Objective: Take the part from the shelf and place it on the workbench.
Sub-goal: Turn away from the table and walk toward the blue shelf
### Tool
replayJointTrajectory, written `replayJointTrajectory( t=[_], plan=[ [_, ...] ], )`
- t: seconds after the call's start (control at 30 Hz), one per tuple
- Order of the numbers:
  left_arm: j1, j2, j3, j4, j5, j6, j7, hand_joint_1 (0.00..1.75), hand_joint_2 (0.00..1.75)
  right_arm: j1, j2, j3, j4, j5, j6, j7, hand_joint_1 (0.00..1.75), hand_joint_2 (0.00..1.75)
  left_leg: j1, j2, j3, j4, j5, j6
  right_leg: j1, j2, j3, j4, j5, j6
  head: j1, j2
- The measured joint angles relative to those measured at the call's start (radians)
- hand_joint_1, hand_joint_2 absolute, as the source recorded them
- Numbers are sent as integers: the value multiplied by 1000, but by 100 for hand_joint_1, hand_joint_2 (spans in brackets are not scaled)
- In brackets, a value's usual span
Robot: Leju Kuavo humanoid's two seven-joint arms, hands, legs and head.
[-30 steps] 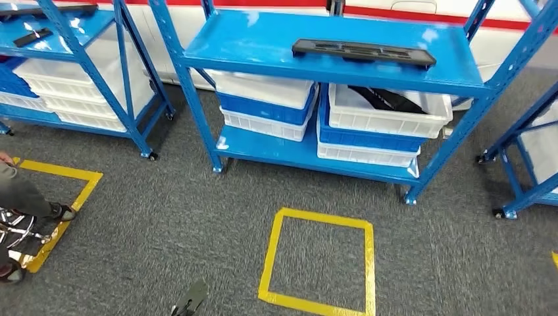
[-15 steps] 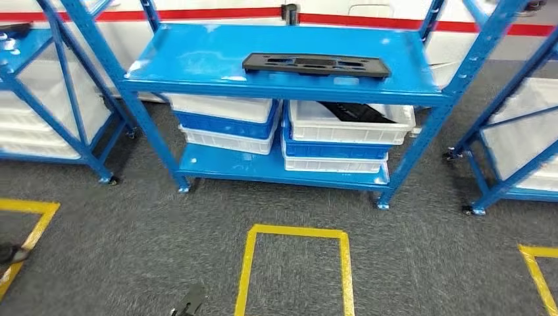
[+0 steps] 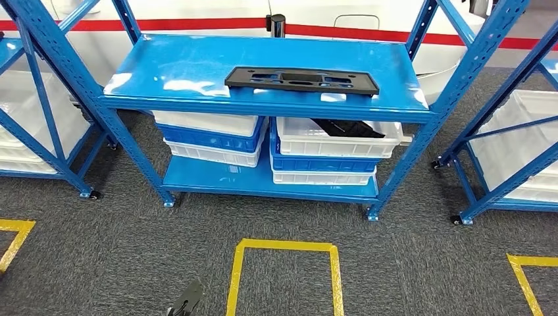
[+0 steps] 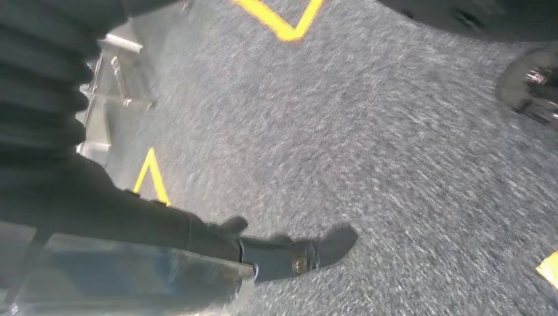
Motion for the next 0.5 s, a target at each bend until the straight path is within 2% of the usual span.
replayJointTrajectory(
  t=[0.07, 0.13, 0.2, 0.27, 0.3, 0.33, 0.37, 0.4, 0.43, 0.5],
  plan=[
    [-1, -1, 0, 0, -1, 0, 1, 0, 0, -4, -2, 0, 0, 0, 0, 0, 0, 0, 1, 3, 7, 7, -11, -15, 1, -1, 8, 4, 4, -32, -2, 0],
    [-2, -2, 0, 0, -1, 0, 1, 0, 0, -4, -2, -1, 0, -1, 0, 0, 0, 0, 7, 8, -2, 36, -27, -26, -7, 2, 20, 0, 4, -48, -6, 0],
    [-3, -2, 0, 0, -1, 0, 1, 0, 0, -5, -2, -1, 0, -1, 0, 0, 0, 0, 12, 13, -53, 135, -72, -39, -10, 3, 32, -3, -3, -59, -7, 0],
    [-3, -2, 0, 0, -1, 0, 1, 0, 0, -6, -2, -3, 0, -1, 0, 0, 0, 0, 17, 14, -133, 263, -123, -50, -10, 3, 37, -3, -10, -68, -8, 0],
    [-3, -2, 0, 0, -1, 0, 1, 0, 0, -7, -2, -4, 0, -1, 0, 0, 0, 0, 21, 14, -162, 294, -128, -55, -11, 4, 40, -3, -13, -71, -8, 0],
    [-3, -2, 0, 0, -1, 0, 2, 0, 0, -7, -1, -5, 0, -1, 0, 0, 0, 0, 25, 15, -173, 289, -111, -58, -12, 5, 44, -3, -16, -71, -8, 0],
    [-3, -1, 0, 0, -1, 0, 2, 0, 0, -7, -1, -6, 0, -1, 0, 0, 0, 0, 29, 17, -164, 245, -73, -60, -14, 7, 49, -3, -19, -70, -8, 0],
    [-3, 0, 0, 0, -2, 0, 2, 0, 0, -7, -1, -6, 0, 0, 0, 0, 0, 0, 34, 18, -141, 176, -24, -63, -16, 9, 55, -3, -23, -66, -8, 0],
    [-3, 0, 0, 0, -2, 0, 2, 0, 0, -7, -1, -6, 0, 0, 0, 0, 0, 0, 35, 19, -118, 111, 8, -65, -17, 10, 61, -2, -27, -60, -9, 0],
    [-5, 0, 0, 0, -2, 0, 4, 0, 0, -7, -1, -7, 0, 2, 1, 0, 0, 0, 32, 19, -92, 38, 29, -58, -12, 11, 63, -1, -33, -46, -12, 0]
  ],
)
